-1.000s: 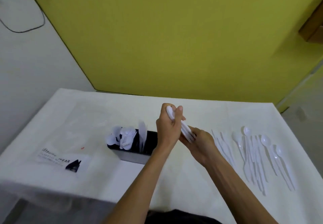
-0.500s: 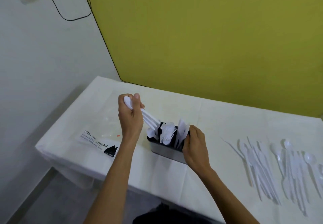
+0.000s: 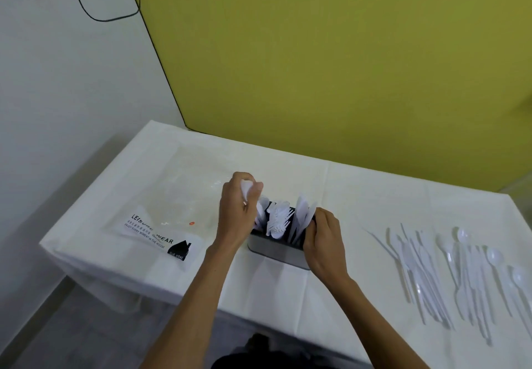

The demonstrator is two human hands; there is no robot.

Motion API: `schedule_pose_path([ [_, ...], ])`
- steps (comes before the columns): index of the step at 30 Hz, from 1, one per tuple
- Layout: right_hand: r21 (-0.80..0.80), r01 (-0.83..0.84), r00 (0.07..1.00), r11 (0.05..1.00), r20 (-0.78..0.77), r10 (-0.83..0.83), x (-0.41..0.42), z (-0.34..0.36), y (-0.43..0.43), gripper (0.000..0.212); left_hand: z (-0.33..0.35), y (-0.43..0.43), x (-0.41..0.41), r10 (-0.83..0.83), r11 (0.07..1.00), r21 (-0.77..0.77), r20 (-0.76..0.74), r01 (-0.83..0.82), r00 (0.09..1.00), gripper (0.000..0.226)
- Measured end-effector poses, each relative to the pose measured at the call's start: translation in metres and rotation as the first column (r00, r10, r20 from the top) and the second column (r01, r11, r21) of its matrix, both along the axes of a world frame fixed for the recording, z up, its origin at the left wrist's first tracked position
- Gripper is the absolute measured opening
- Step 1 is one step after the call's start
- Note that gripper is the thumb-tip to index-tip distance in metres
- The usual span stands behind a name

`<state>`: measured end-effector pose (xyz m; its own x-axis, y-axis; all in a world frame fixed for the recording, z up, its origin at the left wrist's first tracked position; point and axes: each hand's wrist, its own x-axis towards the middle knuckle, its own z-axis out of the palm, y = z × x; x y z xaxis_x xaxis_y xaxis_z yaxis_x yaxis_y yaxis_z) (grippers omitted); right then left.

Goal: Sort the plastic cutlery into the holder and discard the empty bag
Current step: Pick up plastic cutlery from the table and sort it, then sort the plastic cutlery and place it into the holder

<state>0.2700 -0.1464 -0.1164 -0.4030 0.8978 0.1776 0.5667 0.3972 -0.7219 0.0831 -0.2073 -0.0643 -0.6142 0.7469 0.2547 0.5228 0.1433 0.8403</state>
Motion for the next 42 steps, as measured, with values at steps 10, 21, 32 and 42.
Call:
schedule_pose_path([
  [10, 0.044, 0.029, 0.999, 0.999, -0.026, -0.028, -0.003, -0.005, 0.001, 0.024, -0.023, -0.015, 0.011, -0.115, 0.962, -0.214, 0.248, 0.170, 0.962, 0.059],
  [21, 0.026, 0.007, 1.000, 1.000, -0.021, -0.007, 0.000, -0.002, -0.001, 0.023, -0.013, 0.026, 0.024, -0.033, 0.954, -0.296, 0.063, 0.050, 0.997, 0.038],
  [32, -0.085, -0.083, 0.996, 0.993, -0.039, 0.079, 0.008, 0.000, 0.005, 0.019, 0.004, 0.030, 0.021, -0.025, 0.963, -0.264, 0.089, 0.048, 0.996, 0.039],
  [42, -0.142, 0.093, 0.992, 0.985, -0.070, -0.104, 0.075, -0.001, 0.026, 0.036, 0.030, 0.078, 0.144, -0.303, 0.953, -0.019, -0.138, 0.303, 0.943, 0.032],
])
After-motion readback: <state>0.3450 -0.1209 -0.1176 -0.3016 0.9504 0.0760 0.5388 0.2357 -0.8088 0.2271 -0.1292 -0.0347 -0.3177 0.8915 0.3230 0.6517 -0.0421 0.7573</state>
